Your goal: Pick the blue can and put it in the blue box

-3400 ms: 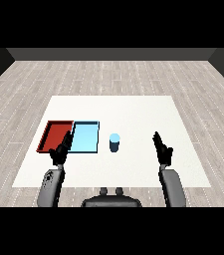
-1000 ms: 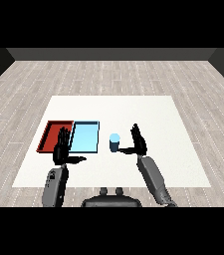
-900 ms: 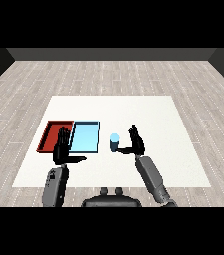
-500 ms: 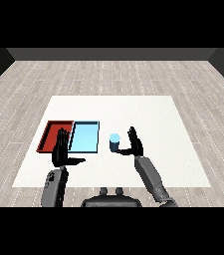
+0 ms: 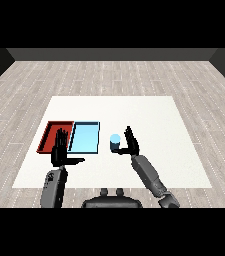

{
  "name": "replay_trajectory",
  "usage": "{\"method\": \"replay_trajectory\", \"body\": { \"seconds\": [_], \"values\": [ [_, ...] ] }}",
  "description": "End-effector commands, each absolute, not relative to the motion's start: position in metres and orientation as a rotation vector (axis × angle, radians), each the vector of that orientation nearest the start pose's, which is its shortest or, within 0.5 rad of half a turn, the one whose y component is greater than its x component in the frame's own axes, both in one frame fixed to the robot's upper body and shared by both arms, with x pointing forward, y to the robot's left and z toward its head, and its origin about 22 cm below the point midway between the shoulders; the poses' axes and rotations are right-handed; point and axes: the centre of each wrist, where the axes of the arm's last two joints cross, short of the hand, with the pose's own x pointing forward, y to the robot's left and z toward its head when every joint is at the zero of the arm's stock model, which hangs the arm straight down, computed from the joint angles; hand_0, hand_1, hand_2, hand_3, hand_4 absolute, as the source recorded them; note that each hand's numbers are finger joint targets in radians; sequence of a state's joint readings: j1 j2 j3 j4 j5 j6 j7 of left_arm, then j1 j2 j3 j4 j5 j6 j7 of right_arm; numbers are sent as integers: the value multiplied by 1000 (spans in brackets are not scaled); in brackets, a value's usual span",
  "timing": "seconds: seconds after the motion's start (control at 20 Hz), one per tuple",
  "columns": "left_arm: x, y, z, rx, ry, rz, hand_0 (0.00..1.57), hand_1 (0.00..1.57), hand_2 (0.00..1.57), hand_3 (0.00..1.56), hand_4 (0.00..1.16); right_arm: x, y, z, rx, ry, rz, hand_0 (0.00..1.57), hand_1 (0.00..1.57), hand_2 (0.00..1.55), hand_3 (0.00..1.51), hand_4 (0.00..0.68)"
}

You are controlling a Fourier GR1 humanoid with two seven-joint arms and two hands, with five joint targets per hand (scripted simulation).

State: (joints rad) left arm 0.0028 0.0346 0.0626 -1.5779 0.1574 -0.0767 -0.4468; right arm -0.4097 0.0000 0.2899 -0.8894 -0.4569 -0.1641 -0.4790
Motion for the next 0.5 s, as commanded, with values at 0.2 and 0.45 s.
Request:
{"method": "replay_trajectory", "body": {
  "seconds": [0.2, 0.45],
  "values": [
    [240, 253, -13, -92, -2037, 104, 0, 0, 0, 0, 0, 313, -117, -49, 304, -1625, -96, 0, 0, 0, 0, 0],
    [245, 248, 11, -73, -2038, 127, 0, 0, 0, 0, 0, 313, -120, -75, 308, -1604, -67, 0, 0, 0, 0, 0]
  ]
}}
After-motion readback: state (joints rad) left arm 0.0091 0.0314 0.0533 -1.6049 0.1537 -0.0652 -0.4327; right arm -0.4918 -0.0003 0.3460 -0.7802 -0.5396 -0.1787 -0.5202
